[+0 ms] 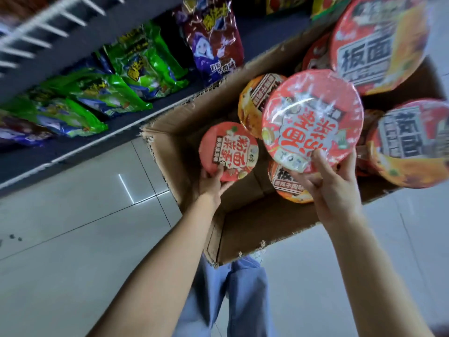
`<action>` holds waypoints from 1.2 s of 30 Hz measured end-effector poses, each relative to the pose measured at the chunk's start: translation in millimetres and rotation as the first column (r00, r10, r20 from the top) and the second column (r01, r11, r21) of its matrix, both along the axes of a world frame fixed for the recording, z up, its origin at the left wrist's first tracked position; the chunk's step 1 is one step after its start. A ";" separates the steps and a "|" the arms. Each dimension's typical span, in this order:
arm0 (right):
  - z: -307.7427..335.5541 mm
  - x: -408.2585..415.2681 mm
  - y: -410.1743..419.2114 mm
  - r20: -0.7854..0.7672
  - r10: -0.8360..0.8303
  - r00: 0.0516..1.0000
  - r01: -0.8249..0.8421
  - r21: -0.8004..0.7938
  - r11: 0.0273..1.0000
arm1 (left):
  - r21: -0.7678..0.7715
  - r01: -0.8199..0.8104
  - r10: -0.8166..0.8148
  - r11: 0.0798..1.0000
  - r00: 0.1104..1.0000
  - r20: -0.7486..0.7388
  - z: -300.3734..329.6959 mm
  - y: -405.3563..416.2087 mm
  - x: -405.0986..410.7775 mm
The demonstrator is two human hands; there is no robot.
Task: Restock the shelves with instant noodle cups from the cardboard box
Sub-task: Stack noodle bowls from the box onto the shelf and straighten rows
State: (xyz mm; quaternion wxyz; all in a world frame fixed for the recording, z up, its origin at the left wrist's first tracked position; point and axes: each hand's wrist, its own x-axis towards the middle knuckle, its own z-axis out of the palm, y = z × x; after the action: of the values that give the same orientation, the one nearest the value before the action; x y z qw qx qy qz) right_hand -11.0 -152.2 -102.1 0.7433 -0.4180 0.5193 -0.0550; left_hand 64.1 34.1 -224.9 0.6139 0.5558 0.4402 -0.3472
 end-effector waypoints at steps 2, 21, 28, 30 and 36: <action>28.4 -8.0 -3.5 0.004 0.024 1.000 -0.025 0.025 0.999 | 0.065 0.095 -0.095 0.993 0.995 -0.009 35.8 2.1 -6.2; 434.2 -38.6 1.5 0.046 0.789 0.613 -0.730 -0.349 0.587 | 0.202 0.708 -0.724 0.677 0.589 0.359 503.5 62.9 21.4; 536.1 -16.9 63.1 0.143 0.759 0.635 -0.537 -0.624 0.567 | 0.278 0.767 -0.802 0.578 0.470 0.368 654.5 95.4 35.3; 557.5 -3.1 73.1 0.213 0.725 0.655 -0.459 -0.651 0.605 | 0.385 0.759 -0.839 0.526 0.389 0.380 695.7 97.7 39.1; 662.8 41.1 81.5 0.426 0.673 0.605 -0.245 -0.704 0.666 | 0.651 0.496 -0.811 0.575 0.242 0.533 824.9 122.0 34.6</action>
State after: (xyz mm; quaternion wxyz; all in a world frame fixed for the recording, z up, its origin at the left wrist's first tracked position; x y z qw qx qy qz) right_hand 30.1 -70.7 560.8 0.6963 -0.7006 0.0459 -0.1490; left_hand 98.8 156.1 600.0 0.4210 0.8773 -0.1101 -0.2025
